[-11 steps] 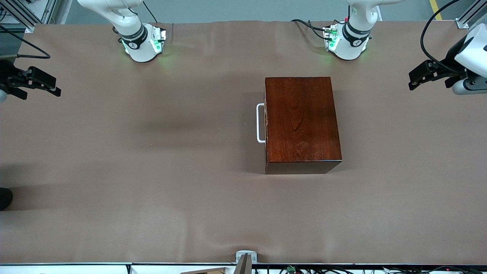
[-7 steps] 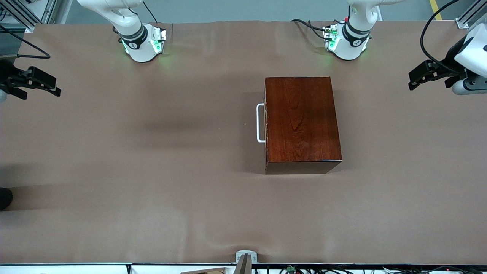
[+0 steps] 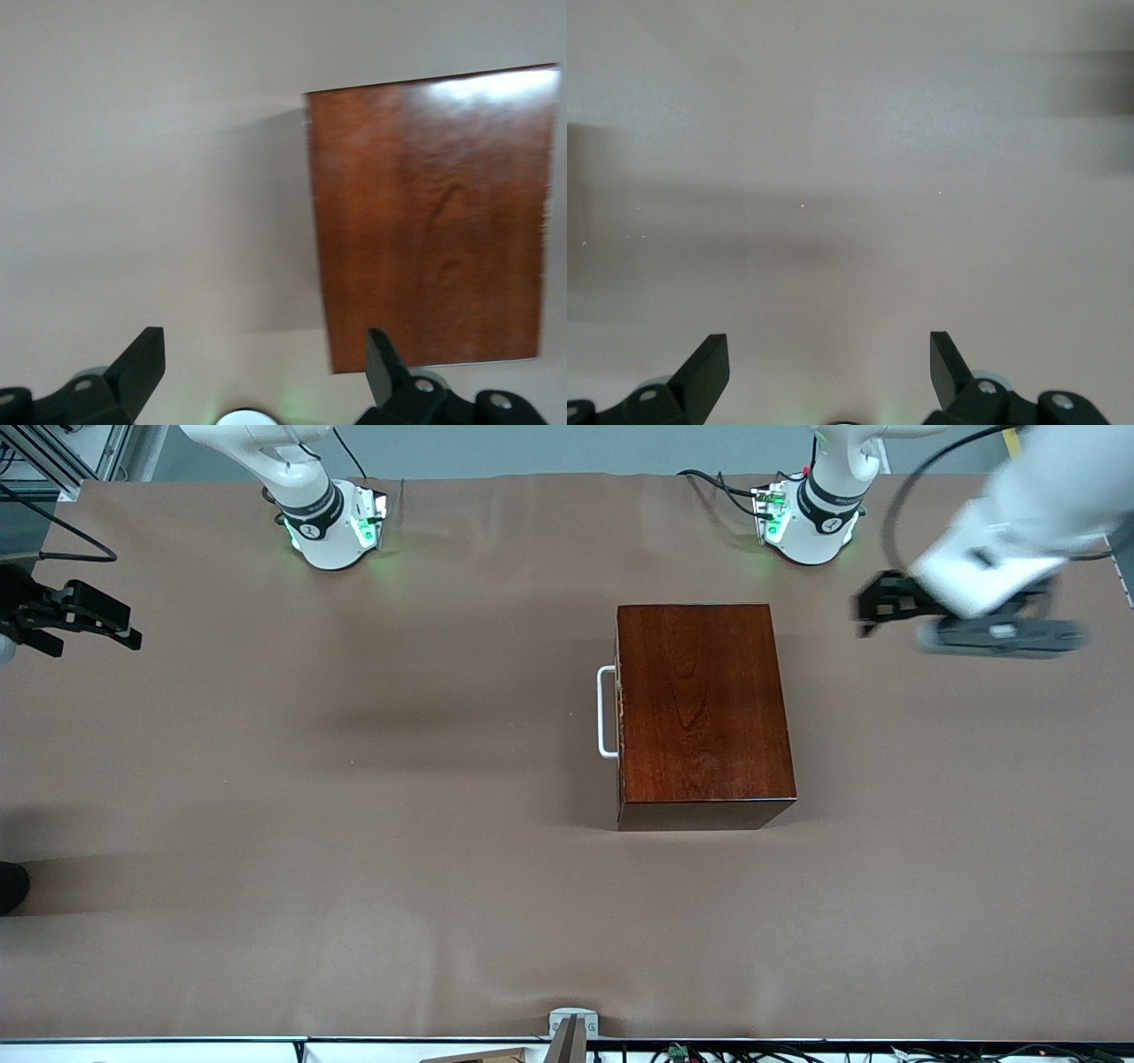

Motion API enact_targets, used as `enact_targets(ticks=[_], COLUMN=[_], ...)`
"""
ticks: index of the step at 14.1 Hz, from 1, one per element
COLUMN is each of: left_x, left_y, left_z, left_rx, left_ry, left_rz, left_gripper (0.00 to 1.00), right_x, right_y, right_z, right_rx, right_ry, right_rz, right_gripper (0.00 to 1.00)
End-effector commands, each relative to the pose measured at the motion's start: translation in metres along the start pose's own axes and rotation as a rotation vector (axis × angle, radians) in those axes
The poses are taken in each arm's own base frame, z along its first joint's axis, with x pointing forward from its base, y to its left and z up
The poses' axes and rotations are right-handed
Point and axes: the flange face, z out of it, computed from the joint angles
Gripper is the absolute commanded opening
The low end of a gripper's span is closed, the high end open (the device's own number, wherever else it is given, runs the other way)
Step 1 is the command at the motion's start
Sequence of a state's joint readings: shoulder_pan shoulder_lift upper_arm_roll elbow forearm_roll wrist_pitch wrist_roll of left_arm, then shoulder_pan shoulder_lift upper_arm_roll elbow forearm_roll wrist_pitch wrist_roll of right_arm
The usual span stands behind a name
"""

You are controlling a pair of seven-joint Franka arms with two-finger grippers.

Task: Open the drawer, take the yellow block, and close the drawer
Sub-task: 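Reach the left gripper to the white drawer handle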

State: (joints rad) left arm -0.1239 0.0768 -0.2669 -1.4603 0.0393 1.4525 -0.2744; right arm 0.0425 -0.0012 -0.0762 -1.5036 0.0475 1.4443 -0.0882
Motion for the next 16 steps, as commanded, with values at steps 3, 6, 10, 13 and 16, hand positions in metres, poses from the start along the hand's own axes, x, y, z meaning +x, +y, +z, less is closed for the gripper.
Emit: enact_targets(ticks=[3,6,10,13,16], left_x=[0.024,0.026,0.02,0.01,0.008], left_y=[0.154,0.245,0.347,0.381,0.386], left_z=[0.041,0.098,0.185,0.231,0.274], left_rx=[0.021,0.07,0.174,0.232,0.284], left_ry=[-0.003,0.068,0.14,0.181,0.147], left_rz=[-0.066,-0.074,-0.127,-0.103,-0.098], left_gripper=[1.0,1.0,1.0,1.0,1.0], right_x=[-0.001,-0.001,-0.001,0.0,0.0], right_y=[0.003,0.003,0.003,0.003,0.001], right_z=[-0.002,-0.002,-0.002,-0.003,-0.002], right_rx=[-0.001,-0.001,-0.001,-0.001,0.0], right_ry=[-0.001,-0.001,-0.001,0.0,0.0], right_rz=[0.008,0.008,0.008,0.008,0.004], right_gripper=[1.0,1.0,1.0,1.0,1.0])
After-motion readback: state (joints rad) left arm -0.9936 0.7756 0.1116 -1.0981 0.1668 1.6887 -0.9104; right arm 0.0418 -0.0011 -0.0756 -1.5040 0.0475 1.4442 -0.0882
